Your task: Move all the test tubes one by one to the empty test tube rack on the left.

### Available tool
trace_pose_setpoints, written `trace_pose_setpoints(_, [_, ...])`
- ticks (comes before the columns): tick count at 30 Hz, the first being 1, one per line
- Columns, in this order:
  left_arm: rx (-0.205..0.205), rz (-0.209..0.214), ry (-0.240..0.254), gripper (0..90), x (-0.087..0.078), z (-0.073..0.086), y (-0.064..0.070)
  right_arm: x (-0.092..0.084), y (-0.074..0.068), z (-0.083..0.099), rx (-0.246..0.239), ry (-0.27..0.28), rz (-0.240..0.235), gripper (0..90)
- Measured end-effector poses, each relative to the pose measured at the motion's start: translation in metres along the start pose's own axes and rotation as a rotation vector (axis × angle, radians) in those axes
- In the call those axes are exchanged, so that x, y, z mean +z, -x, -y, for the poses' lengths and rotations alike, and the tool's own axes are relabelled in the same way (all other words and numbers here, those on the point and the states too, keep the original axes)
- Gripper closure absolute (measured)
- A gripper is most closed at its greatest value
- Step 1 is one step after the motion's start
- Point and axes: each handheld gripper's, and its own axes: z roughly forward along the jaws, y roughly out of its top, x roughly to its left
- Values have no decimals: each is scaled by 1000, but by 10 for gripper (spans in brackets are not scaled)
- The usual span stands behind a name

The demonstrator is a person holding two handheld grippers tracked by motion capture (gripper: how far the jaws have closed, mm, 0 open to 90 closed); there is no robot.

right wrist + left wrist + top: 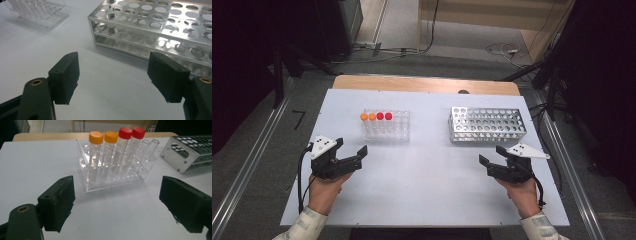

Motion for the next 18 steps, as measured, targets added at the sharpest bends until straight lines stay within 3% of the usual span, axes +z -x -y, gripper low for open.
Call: trace_pose_setpoints(18, [-20, -65, -11, 132, -15, 16, -20, -18, 23, 13, 39, 2, 75, 244])
